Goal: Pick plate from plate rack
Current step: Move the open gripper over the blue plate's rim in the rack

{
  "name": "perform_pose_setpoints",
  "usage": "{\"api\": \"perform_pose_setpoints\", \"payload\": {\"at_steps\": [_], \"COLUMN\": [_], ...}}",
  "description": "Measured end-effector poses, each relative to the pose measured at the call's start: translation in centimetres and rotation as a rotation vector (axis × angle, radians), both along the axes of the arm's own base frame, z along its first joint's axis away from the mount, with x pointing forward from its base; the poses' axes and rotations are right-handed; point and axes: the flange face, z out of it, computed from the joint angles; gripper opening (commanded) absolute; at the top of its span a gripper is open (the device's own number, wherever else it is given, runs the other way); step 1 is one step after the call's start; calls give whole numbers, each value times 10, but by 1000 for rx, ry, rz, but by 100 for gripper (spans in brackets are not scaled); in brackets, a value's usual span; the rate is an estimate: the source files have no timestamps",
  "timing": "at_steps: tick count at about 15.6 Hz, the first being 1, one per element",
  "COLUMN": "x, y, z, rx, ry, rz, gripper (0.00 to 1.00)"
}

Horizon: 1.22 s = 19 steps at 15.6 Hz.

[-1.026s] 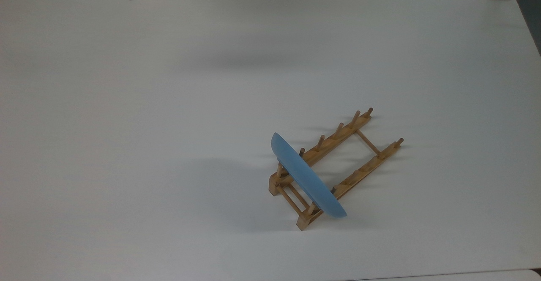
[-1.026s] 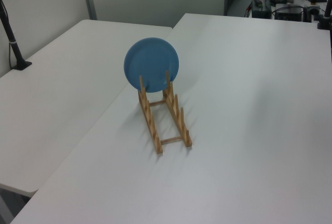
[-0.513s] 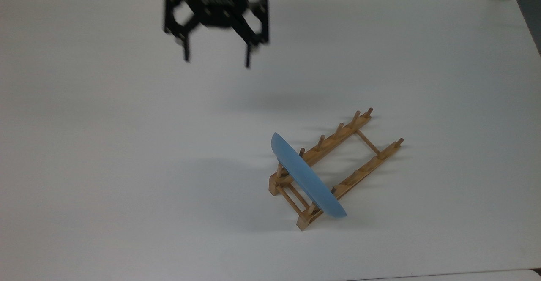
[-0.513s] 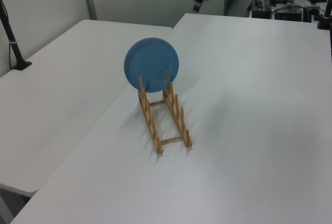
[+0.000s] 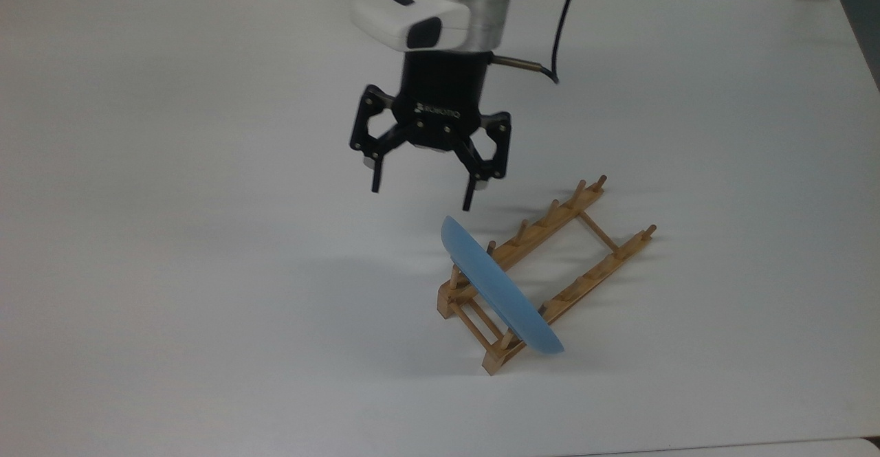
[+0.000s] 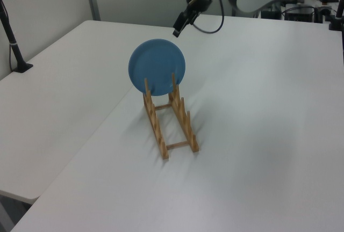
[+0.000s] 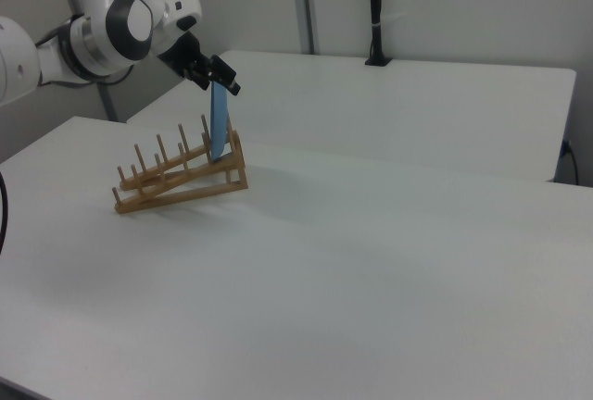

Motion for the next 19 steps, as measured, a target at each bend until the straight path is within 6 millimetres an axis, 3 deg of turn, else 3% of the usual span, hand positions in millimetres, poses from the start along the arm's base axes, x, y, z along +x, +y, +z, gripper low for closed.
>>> {"api": "perform_pose_setpoints", "payload": {"at_steps": [6,10,13,18,19], "x": [4,7,8,8,8], "y": [23,28,29,34,37], "z": [-20,-26,-29,-32,-34], "rx": [-1,-3,-10,-21,-20], "ry": [2,-13,-18,-18,-19], "rz": [13,29,35,42,39], "gripper": [97,87,77,47,47]}}
